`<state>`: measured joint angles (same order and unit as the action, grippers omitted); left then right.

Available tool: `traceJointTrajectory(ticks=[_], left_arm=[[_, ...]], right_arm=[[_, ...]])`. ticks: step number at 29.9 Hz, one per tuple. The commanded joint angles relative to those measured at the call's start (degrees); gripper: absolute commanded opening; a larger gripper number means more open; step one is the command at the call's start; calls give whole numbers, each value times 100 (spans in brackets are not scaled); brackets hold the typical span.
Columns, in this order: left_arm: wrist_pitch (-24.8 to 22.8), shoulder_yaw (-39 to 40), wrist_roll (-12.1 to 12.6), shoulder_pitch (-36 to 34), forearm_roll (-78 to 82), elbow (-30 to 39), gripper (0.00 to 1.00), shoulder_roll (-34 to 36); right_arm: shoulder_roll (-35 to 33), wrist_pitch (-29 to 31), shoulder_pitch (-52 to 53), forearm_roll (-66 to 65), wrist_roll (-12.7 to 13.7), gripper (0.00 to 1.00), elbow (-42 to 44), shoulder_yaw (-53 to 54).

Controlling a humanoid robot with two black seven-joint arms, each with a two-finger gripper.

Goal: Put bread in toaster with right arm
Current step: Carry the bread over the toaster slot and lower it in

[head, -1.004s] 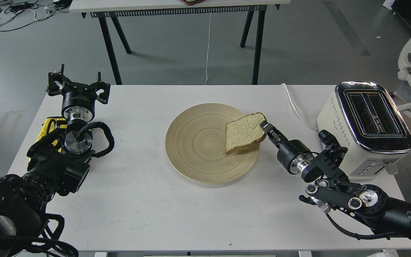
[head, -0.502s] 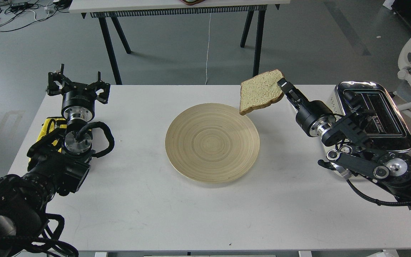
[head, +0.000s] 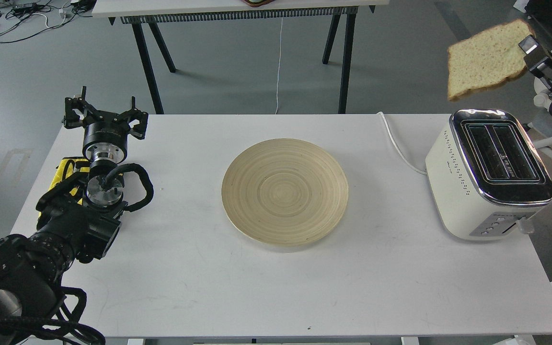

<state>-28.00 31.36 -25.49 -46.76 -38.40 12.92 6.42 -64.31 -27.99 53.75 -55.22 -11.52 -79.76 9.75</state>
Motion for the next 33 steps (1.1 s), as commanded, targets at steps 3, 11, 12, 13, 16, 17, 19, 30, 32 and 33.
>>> traceJointTrajectory(ticks=[3, 11, 12, 13, 16, 17, 19, 30, 32, 33], left_arm=[[0, 1, 0, 0, -1, 0, 100, 0], [0, 1, 0, 0, -1, 0, 100, 0], [0, -7, 0, 0, 7, 0, 100, 0], [0, -8, 0, 0, -1, 0, 100, 0], [0, 1, 0, 0, -1, 0, 100, 0], [0, 1, 0, 0, -1, 0, 100, 0], [0, -7, 0, 0, 7, 0, 100, 0], [0, 1, 0, 0, -1, 0, 100, 0], [0, -7, 0, 0, 7, 0, 100, 0], [0, 1, 0, 0, 7, 0, 100, 0]], right_arm=[[-731, -1, -75, -278, 10, 15, -444, -44], [-1004, -1, -127, -525, 10, 15, -409, -456], [-1004, -1, -127, -533, 10, 15, -400, -518], [-1013, -1, -127, -551, 10, 15, -391, -605], [-1013, -1, -127, -560, 1, 15, -374, -781], [-1004, -1, -127, -560, 1, 15, -374, -825], [-1004, -1, -136, -560, 1, 15, -356, -931], [-943, -1, -233, -604, 1, 15, -224, -1072], [-925, -1, -233, -604, 1, 15, -163, -1089], [-908, -1, -242, -604, 1, 15, -145, -1116]])
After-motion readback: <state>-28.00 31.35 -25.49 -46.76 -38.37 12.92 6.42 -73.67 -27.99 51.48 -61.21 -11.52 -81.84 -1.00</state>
